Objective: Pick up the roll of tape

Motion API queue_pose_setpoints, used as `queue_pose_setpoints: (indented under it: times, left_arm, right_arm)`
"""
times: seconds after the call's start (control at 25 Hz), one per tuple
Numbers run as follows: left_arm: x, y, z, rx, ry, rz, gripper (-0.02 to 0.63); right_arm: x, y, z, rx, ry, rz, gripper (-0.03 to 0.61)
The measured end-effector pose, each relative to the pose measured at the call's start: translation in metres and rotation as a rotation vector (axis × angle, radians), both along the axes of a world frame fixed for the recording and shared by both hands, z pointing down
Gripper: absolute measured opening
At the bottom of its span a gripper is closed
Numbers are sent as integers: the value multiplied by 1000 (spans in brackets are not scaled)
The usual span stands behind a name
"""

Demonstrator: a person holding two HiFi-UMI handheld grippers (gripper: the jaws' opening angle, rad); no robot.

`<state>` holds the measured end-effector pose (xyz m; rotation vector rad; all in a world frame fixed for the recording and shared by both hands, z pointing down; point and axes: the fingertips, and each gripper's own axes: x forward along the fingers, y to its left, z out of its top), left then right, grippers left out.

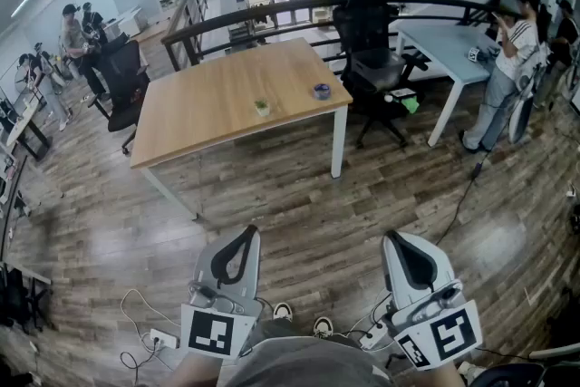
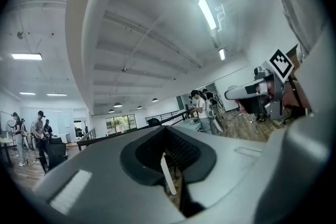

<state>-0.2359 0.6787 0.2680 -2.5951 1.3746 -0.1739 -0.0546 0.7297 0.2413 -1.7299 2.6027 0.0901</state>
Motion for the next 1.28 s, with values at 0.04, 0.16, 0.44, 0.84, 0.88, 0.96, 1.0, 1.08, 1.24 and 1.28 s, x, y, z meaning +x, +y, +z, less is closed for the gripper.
queue_pose_setpoints:
  times: [0.04,0.16,0.44,0.84,0.88,0.96,1.0,1.08,1.24,1.28]
  left_arm:
    - [1,-1,0,0,-4,1,2]
    - [3,-3,-1,-1,-2,5,2]
    - [4,-3,0,-12,5,-2,2]
    - [22,-5,-3,-11,26,9,2]
    - [24,-5,-4,-8,27,12,2]
    - [27,-5,-5,-3,29,17,2]
    - [29,-5,-5,-3,32,21,2]
    - [33,-5,-4,-4,30,32,2]
    - [35,-9,-4,-12,17,37,2]
    - [35,-11,-3,-11,18,37,2]
  right_arm:
    - [1,-1,-1,3,0,5,9]
    - [2,-4,-3,11,-1,16,9]
    - [2,-4,-4,22,5,17,9]
    - [18,-2,-12,85,-39,12,231]
    - [20,-1,-13,94,-31,20,248]
    - [24,-1,-13,104,-23,32,259]
    - [26,-1,-12,103,-24,36,260]
    - [28,-3,-9,93,-30,45,272]
    - [33,-9,-7,82,-27,62,287]
    - [34,-12,-6,79,-25,63,287]
